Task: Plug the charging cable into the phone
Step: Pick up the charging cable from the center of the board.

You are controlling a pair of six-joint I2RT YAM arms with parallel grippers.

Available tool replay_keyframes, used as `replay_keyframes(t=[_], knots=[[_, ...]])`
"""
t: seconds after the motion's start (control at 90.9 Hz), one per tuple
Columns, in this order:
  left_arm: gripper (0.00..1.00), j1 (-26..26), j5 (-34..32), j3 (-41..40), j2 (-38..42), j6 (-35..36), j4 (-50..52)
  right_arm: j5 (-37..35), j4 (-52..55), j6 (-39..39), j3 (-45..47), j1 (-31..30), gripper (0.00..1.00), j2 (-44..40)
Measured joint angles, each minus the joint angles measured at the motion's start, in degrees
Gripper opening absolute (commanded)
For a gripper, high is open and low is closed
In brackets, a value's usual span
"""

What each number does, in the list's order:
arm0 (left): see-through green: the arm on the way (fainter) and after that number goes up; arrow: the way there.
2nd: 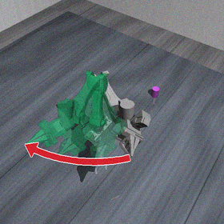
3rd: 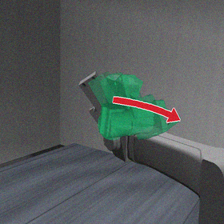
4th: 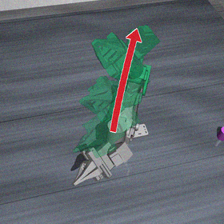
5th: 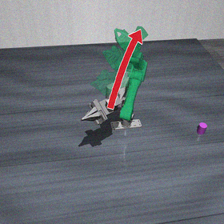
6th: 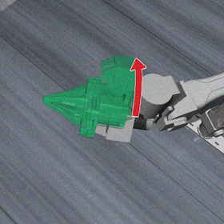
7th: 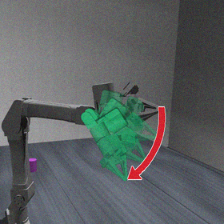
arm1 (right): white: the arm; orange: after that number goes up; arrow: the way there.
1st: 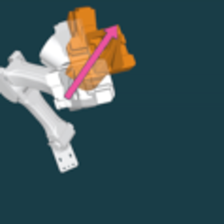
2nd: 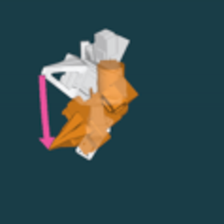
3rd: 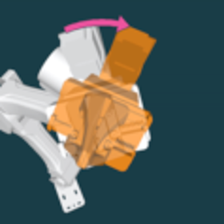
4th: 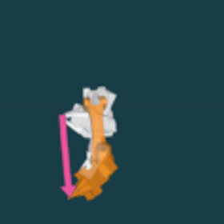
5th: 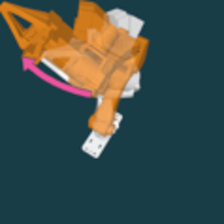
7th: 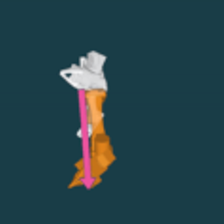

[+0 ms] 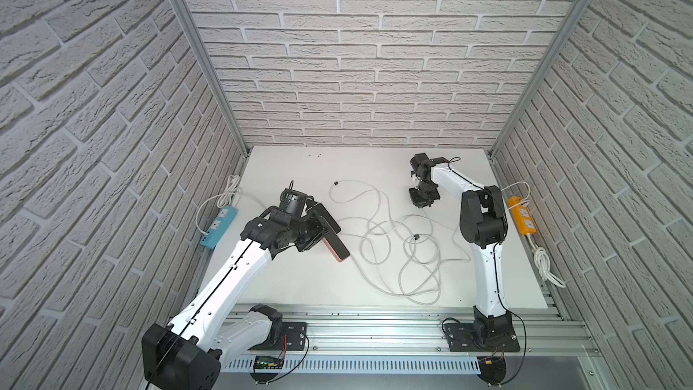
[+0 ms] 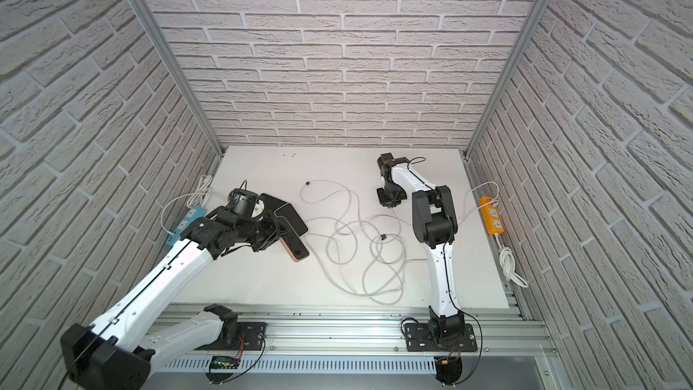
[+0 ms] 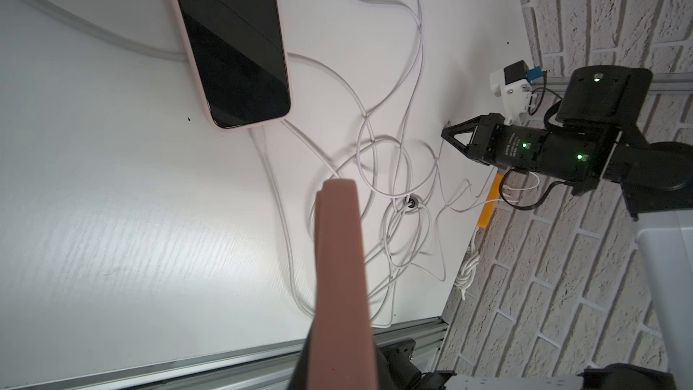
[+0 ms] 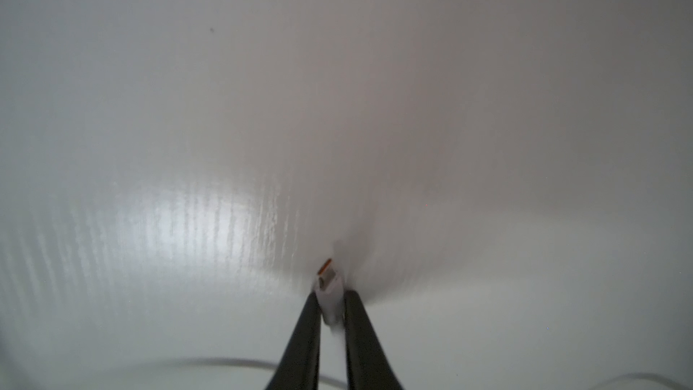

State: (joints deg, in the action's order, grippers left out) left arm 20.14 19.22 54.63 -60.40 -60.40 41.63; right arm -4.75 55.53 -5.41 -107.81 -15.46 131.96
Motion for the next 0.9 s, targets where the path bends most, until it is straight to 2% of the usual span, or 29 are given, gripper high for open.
replay_keyframes(t=[0.077,0.187,0.264,0.418,0.55,0.671,0.803,0.902], knots=[[0.00,-0.09,0.13,0.00,-0.09,0.09,0.02,0.11,0.00,0.09,-0.02,0.07,0.03,0.00],[0.00,-0.17,0.17,0.00,-0.11,0.17,0.07,0.92,0.00,0.07,-0.11,0.20,0.03,-0.04],[0.00,-0.35,0.17,0.00,-0.11,0.17,0.11,4.20,-0.90,0.02,0.20,0.44,0.03,-0.46],[0.00,-0.48,0.15,0.02,-0.09,0.55,0.11,17.51,-7.61,-1.25,8.20,0.68,0.03,-7.78],[0.00,-0.72,-0.81,1.25,-0.04,1.97,0.59,30.77,-17.42,-5.33,18.32,0.33,0.03,-21.31],[0.00,-1.05,-3.41,3.56,0.92,4.44,-0.70,40.79,-26.95,-9.62,23.91,-1.03,0.03,-32.39],[0.00,-1.79,-7.28,5.35,4.59,7.98,-4.57,49.33,-33.22,-12.13,27.17,-3.61,0.03,-38.49],[0.00,-3.17,-7.48,9.29,4.70,11.39,-6.54,54.66,-35.85,-13.11,30.53,-5.99,0.03,-41.05]])
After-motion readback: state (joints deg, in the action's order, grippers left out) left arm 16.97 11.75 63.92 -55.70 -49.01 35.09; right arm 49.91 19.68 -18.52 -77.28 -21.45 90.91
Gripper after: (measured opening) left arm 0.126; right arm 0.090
